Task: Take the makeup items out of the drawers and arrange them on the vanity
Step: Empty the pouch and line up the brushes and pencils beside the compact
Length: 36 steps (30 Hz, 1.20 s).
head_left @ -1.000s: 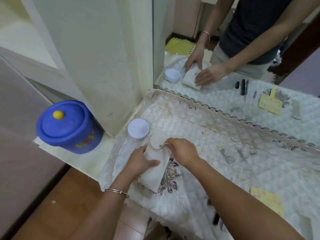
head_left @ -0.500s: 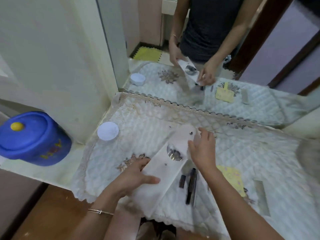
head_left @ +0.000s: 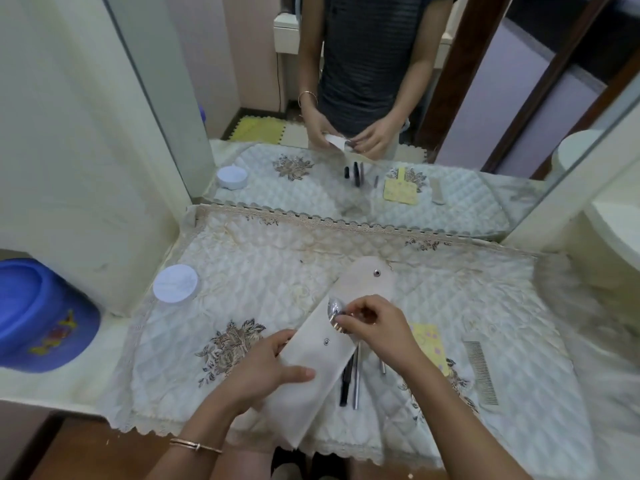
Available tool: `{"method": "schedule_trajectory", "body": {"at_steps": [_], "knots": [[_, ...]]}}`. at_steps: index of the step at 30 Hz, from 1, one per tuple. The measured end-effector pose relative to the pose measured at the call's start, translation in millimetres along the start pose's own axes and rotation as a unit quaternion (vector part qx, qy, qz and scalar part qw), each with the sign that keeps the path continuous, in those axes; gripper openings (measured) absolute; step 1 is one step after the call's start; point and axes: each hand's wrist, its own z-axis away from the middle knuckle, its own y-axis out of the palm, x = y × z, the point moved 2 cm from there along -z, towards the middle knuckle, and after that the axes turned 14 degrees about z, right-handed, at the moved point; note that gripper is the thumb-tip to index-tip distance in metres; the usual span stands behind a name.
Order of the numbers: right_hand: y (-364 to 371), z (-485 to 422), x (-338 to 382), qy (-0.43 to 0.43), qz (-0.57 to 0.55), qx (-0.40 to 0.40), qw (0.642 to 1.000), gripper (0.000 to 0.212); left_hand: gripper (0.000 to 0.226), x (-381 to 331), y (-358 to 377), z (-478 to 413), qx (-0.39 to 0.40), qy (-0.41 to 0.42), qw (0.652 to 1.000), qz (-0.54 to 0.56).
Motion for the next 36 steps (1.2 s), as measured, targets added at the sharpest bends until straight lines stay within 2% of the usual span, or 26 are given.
{"method": "schedule_trajectory", "body": {"at_steps": [4, 8, 12, 15, 16, 18, 20, 22, 25, 27, 31, 34, 36], "knots": [[1.5, -0.9, 2.4, 0.000, 0.010, 0.044, 0.999, 0.021, 0.044, -0.7, 1.0, 3.6, 0.004, 0.011, 1.000, -0.001], [5.1, -6.5, 9.3, -0.026, -0.034, 0.048, 0.998, 0.020, 0.047, -3.0, -8.2, 5.7, -0.010, 0.029, 0.999, -0.037], [2.5, -22.6, 16.0, -0.008, -0.118, 0.022, 0.993, 0.013, 0.047, -6.2, -28.6, 15.6, -0.033, 0.039, 0.997, -0.061], [-11.3, -39.6, 27.4, 0.020, -0.266, -0.008, 0.964, 0.020, 0.046, -1.2, -52.3, 29.2, -0.064, 0.029, 0.993, -0.091], [-17.4, -46.1, 30.1, 0.034, -0.306, -0.037, 0.951, 0.023, 0.045, 2.5, -62.5, 32.1, -0.087, 0.026, 0.989, -0.114], [-25.2, -59.5, 31.9, 0.045, -0.315, -0.083, 0.944, 0.027, 0.045, 11.3, -83.3, 38.1, -0.160, 0.012, 0.976, -0.144], [-17.3, -67.8, 31.8, 0.041, -0.247, -0.052, 0.967, 0.027, 0.041, 17.4, -97.2, 46.5, -0.235, 0.012, 0.965, -0.114], [8.9, -69.4, 24.2, 0.043, -0.165, 0.041, 0.984, 0.025, 0.039, 20.1, -102.4, 53.0, -0.285, 0.028, 0.955, -0.078], [54.8, -65.0, 4.7, 0.058, -0.071, 0.163, 0.982, 0.025, 0.040, 21.6, -99.7, 57.7, -0.299, 0.032, 0.953, -0.026], [74.7, -63.4, -5.3, 0.045, -0.007, 0.194, 0.980, 0.025, 0.041, 26.0, -95.2, 58.7, -0.288, 0.017, 0.957, 0.009], [86.4, -67.1, -10.8, -0.042, 0.150, 0.149, 0.976, 0.010, 0.057, 32.9, -85.5, 60.7, -0.273, -0.008, 0.959, 0.079], [80.0, -72.3, -8.8, -0.063, 0.268, 0.097, 0.956, 0.032, 0.053, 31.8, -78.1, 58.4, -0.257, -0.014, 0.961, 0.096], [68.8, -72.3, 8.1, -0.091, 0.237, 0.035, 0.967, 0.033, 0.052, 29.3, -72.4, 55.6, -0.241, -0.015, 0.965, 0.097]]}}
